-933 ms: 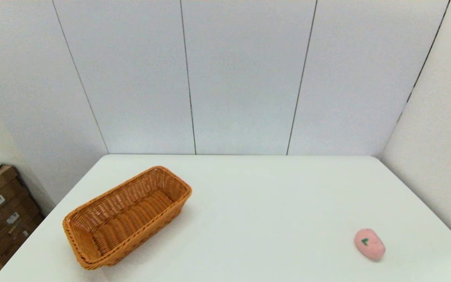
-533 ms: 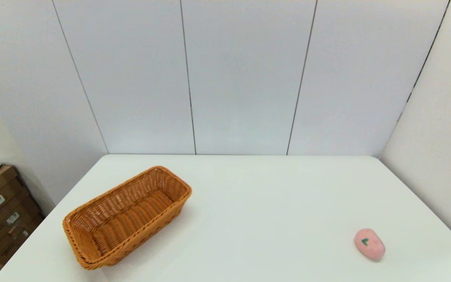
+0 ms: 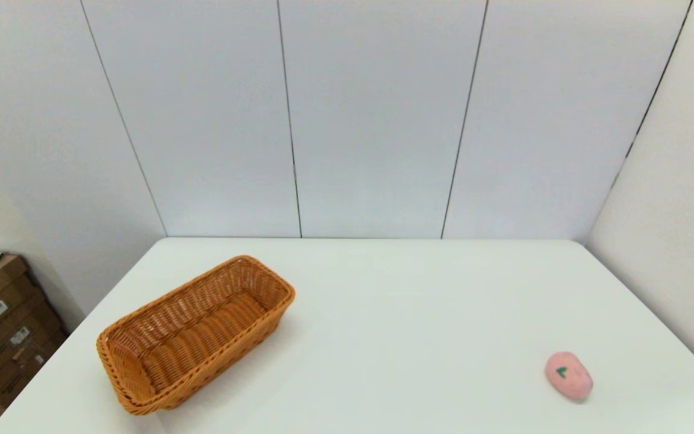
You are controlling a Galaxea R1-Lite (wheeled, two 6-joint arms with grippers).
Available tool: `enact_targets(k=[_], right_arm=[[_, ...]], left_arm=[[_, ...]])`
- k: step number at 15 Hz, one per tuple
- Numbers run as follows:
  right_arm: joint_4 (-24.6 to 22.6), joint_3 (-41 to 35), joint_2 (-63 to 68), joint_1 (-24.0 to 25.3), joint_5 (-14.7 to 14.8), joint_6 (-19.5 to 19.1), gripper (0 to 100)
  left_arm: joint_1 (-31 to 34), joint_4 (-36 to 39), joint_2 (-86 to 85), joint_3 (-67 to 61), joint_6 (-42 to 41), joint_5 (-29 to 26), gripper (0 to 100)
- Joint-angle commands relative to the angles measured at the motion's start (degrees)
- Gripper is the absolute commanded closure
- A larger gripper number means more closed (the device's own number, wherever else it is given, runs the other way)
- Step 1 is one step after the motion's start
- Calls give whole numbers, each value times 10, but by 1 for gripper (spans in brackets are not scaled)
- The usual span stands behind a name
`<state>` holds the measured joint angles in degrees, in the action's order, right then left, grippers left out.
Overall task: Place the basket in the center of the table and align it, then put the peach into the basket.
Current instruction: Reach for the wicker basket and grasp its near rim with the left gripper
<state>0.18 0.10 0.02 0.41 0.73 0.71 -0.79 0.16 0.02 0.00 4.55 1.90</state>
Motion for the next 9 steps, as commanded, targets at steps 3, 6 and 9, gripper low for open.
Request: enact_targets(k=[3, 6, 9], right_arm=[[0, 0, 0, 0, 1, 1, 0], [0, 0, 0, 0, 1, 1, 0], [0, 0, 0, 0, 1, 1, 0]], left_arm=[[0, -126, 81, 203, 89, -1, 0], [9, -207, 283, 347, 219, 16, 0], [10, -228, 435, 380, 276, 29, 0]])
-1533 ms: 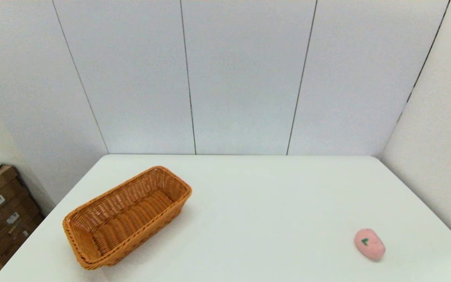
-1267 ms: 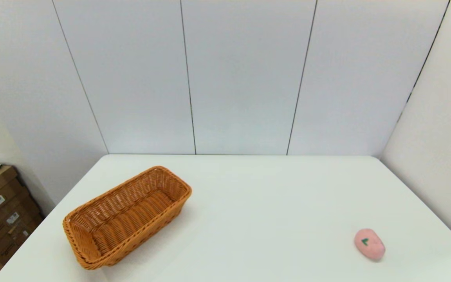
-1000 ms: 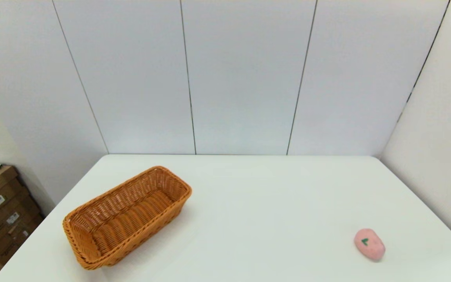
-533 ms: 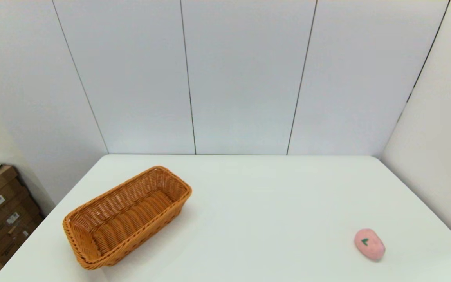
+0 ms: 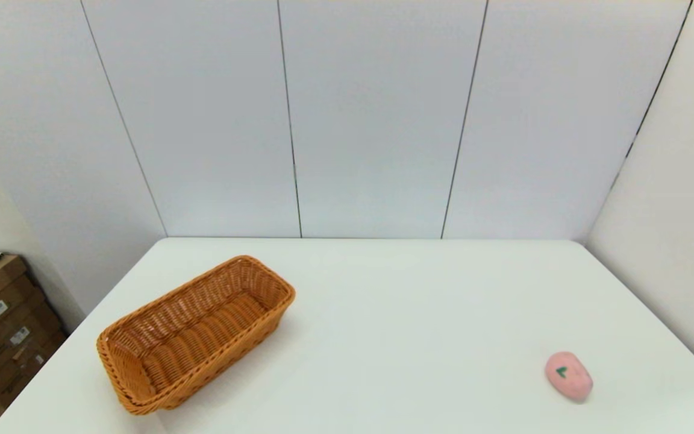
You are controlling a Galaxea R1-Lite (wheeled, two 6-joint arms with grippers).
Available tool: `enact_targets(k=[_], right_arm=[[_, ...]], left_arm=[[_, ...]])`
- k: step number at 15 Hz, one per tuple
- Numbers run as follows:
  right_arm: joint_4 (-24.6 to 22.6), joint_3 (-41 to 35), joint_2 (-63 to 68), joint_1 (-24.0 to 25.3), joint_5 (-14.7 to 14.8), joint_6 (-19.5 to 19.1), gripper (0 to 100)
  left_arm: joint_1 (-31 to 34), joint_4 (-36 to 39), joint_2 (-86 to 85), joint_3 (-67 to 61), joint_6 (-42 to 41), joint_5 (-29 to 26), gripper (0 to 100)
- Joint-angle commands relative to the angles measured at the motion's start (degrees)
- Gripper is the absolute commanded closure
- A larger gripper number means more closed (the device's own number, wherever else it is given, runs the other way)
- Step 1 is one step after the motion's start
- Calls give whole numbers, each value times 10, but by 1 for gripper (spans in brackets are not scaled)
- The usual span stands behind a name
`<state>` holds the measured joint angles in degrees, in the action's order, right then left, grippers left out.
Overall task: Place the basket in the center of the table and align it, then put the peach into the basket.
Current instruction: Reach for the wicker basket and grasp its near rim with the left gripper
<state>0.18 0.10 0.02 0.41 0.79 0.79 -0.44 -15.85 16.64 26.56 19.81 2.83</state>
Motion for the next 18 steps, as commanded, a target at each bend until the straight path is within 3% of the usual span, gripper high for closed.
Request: enact_targets(k=[1, 4, 12, 15, 18], right_arm=[[0, 0, 0, 0, 0, 0, 0], [0, 0, 0, 0, 0, 0, 0], [0, 0, 0, 0, 0, 0, 0], [0, 0, 0, 0, 0, 0, 0], [0, 0, 0, 0, 0, 0, 0]], left_arm=[[6, -79, 319, 121, 148, 22, 0], [4, -125, 462, 150, 212, 18, 0], [3, -122, 742, 181, 316, 6, 0], [4, -123, 782, 194, 329, -63, 0], [5, -121, 826, 198, 342, -78, 0]])
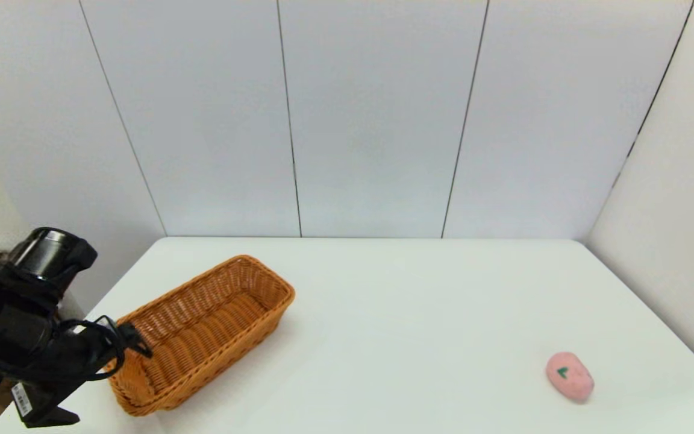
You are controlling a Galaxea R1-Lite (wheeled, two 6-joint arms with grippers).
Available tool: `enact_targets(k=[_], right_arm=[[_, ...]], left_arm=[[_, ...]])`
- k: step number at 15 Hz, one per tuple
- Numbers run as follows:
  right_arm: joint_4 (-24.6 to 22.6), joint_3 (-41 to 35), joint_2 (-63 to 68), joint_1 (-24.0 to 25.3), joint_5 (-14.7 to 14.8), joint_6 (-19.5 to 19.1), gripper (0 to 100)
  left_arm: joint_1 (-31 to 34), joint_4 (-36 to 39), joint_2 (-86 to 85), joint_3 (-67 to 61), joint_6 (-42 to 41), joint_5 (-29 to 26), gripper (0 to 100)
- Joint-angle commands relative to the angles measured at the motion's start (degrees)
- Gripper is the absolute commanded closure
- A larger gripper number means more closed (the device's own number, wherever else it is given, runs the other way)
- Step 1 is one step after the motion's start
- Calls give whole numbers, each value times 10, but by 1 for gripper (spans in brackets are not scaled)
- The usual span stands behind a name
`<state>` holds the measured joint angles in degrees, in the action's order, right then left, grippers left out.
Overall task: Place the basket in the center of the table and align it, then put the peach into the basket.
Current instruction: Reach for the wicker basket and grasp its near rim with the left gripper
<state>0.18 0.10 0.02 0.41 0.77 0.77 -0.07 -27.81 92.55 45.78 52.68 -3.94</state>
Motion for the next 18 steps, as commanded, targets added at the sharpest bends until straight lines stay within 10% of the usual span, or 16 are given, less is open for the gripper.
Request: enact_targets(k=[1, 18], right_arm=[[0, 0, 0, 0, 0, 0, 0], [0, 0, 0, 0, 0, 0, 0]], left_arm=[[2, 2, 73, 5, 16, -9, 0], [98, 72, 195, 25, 8, -9, 0]])
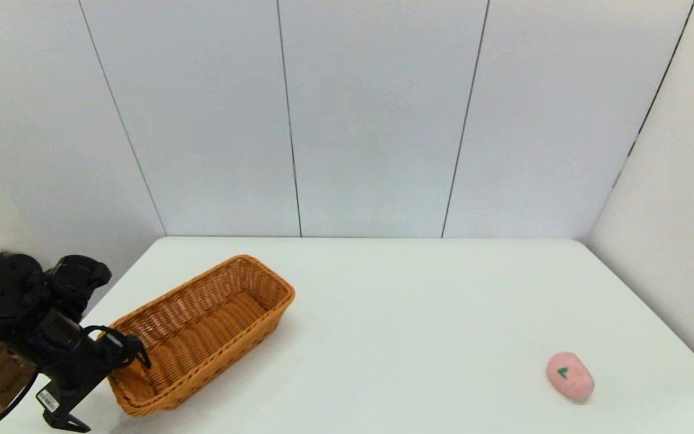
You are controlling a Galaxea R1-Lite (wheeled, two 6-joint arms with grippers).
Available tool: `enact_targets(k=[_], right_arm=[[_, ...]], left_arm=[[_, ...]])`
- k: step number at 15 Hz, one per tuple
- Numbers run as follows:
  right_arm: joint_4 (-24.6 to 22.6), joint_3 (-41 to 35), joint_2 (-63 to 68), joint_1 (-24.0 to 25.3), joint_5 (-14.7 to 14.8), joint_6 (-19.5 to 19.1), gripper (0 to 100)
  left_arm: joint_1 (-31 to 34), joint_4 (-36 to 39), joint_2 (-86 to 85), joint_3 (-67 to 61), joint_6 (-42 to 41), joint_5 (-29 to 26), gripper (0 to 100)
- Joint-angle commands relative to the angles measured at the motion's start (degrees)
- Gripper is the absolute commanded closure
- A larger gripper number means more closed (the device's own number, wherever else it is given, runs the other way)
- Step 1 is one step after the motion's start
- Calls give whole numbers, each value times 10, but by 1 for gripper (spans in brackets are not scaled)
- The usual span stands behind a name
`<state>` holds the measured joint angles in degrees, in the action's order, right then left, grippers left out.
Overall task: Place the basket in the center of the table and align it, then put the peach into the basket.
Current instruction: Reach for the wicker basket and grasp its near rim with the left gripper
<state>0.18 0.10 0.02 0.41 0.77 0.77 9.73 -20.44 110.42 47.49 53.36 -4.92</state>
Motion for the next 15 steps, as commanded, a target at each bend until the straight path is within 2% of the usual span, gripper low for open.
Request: enact_targets(k=[1, 2, 3, 15], right_arm=[[0, 0, 0, 0, 0, -1, 0], [0, 0, 0, 0, 0, 0, 0], [0, 0, 0, 0, 0, -1, 0], [0, 0, 0, 0, 0, -1, 0]], left_arm=[[0, 0, 23, 14, 2, 1, 0], [0, 6, 28, 14, 3, 2, 0], [-1, 11, 28, 14, 3, 1, 100], [-12, 17, 16, 14, -8, -2, 100]])
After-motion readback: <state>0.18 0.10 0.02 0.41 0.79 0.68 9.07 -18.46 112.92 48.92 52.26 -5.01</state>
